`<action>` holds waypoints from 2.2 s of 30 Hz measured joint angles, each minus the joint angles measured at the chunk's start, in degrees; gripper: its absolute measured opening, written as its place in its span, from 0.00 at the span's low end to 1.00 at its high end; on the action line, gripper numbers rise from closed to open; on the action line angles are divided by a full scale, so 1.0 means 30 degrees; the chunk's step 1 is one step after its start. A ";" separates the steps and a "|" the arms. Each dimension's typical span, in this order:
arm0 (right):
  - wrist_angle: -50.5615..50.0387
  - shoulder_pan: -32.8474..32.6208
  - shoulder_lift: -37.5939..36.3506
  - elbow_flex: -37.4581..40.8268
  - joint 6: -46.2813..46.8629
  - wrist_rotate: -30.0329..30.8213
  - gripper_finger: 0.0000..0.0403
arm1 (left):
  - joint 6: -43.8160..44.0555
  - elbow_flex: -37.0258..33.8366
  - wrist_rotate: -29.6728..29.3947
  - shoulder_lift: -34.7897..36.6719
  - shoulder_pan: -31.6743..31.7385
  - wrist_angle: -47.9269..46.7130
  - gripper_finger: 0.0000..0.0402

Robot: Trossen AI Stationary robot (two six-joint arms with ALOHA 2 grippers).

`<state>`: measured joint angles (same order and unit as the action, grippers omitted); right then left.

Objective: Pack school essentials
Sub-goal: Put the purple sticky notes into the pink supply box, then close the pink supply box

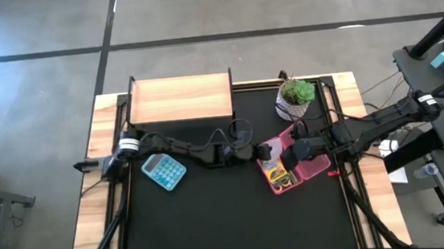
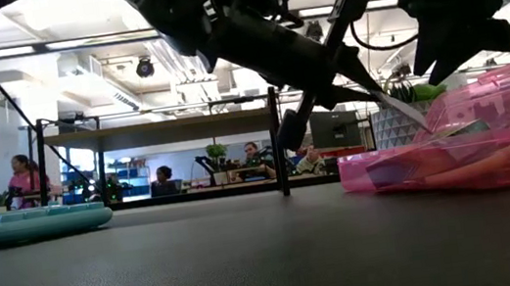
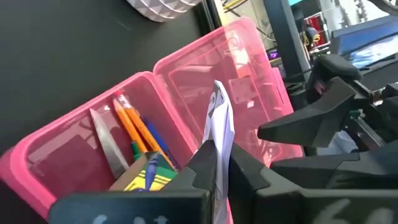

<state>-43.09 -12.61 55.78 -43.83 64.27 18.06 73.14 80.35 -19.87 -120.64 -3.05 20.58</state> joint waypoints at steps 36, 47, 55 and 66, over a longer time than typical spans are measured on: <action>-1.2768 0.1548 -0.0692 -0.4167 -0.0792 0.1421 0.37 | -0.3325 -0.0407 0.8575 0.0633 0.0228 -0.2567 0.53; -1.5623 0.4810 0.0150 -0.3214 -0.3169 0.1558 0.34 | -0.5643 -0.0400 1.1664 0.1189 0.0109 -0.5205 0.53; -1.5348 0.7472 0.0566 -0.2253 -0.5317 0.1525 0.30 | -0.9264 -0.0403 1.1154 0.1692 0.0073 -0.9289 0.53; -1.1398 0.7777 0.0680 -0.0947 -0.7849 -0.2651 0.29 | -1.2944 -0.0414 0.5711 0.1495 0.0084 -0.9391 0.53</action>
<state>-77.28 10.72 57.82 -46.68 40.73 10.11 34.31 79.11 -2.74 -116.16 -2.80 -7.60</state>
